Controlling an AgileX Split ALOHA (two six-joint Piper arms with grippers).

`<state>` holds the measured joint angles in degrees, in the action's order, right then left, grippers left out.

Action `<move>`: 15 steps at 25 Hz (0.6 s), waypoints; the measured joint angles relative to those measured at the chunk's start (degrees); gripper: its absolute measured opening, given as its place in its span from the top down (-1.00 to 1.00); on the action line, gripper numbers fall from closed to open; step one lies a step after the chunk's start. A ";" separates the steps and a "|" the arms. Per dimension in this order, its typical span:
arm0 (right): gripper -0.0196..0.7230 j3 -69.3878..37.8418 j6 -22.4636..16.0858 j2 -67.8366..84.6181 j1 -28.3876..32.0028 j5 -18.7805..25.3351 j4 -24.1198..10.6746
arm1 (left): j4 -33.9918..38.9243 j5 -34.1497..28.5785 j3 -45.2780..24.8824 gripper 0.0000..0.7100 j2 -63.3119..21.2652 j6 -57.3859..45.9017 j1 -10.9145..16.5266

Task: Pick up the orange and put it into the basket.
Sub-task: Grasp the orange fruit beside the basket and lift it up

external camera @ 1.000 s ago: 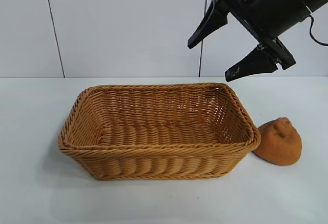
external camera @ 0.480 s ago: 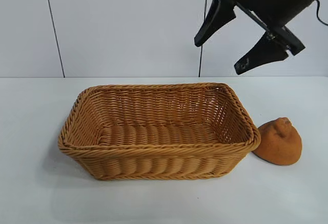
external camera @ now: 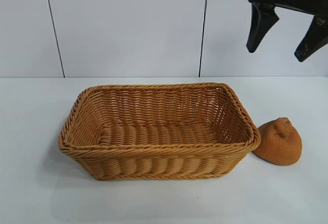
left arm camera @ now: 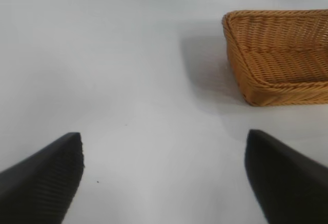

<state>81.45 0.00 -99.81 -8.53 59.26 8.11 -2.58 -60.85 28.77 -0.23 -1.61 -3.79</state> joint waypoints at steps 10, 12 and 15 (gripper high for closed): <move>-0.64 -0.70 0.00 -9.11 4.64 1.66 0.22 | 0.00 0.00 0.00 -0.73 -0.05 0.00 0.00; -0.64 -0.70 0.50 -11.74 4.64 1.35 1.28 | 0.00 0.00 0.00 -0.73 -0.05 0.00 0.00; -0.64 -0.70 1.18 -15.70 4.64 0.32 2.71 | 0.00 0.00 0.00 -0.73 -0.05 0.00 0.00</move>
<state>80.75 1.18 -115.51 -3.88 59.58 10.82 -2.58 -60.85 28.77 -0.27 -1.61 -3.79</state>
